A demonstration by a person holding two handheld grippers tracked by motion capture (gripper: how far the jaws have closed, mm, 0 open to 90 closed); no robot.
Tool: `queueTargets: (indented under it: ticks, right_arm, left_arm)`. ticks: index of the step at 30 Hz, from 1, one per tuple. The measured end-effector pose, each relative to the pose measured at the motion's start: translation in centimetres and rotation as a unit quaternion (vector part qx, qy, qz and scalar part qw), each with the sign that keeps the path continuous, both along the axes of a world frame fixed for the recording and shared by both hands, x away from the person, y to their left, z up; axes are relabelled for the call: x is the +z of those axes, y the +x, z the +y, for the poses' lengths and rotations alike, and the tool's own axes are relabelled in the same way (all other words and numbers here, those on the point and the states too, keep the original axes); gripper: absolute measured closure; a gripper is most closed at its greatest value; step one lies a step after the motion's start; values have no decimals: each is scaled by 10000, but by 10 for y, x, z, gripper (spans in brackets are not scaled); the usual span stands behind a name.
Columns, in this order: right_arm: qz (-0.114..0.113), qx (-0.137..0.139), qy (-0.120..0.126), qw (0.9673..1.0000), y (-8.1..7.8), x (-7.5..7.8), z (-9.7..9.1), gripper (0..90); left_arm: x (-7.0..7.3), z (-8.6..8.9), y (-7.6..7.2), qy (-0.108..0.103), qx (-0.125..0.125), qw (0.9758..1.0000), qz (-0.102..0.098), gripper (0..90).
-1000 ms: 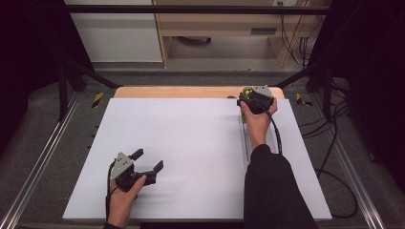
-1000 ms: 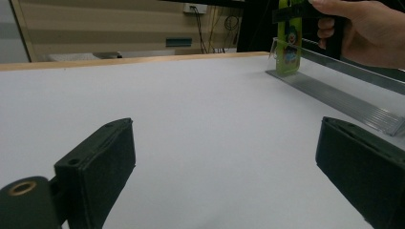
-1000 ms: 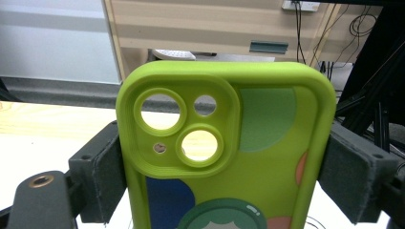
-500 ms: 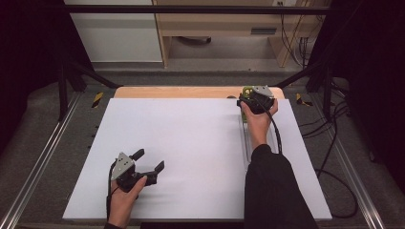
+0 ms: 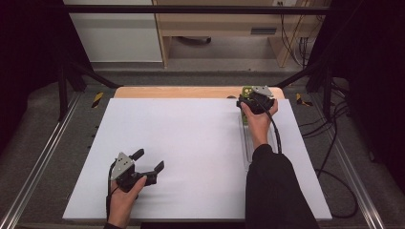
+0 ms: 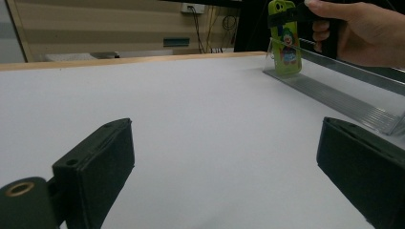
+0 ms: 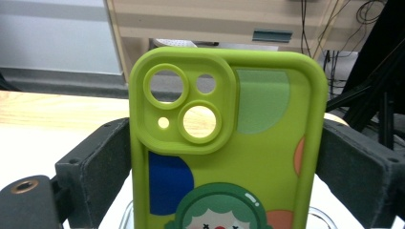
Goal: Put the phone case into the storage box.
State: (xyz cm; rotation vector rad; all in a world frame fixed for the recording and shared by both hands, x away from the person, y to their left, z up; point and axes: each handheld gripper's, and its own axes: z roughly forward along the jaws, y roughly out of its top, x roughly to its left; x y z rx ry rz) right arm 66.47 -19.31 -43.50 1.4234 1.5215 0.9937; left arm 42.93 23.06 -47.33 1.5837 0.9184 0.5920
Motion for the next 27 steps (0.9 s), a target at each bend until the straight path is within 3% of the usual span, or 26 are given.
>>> queueTargets:
  ticks: [13, 23, 27]
  right_arm:
    - [-54, -79, 40, 9999, -1, 4, -2, 97]
    - [2, -95, -84, 9999, -4, 6, -1, 74]
    - [89, -101, 175, 9998, -5, 8, 1, 44]
  left_arm:
    - [1, 0, -1, -3, 33, 10000, -69, 42]
    - [3, 0, -2, 53, 117, 9998, -122, 16]
    - [3, 0, -2, 46, 178, 9998, -118, 16]
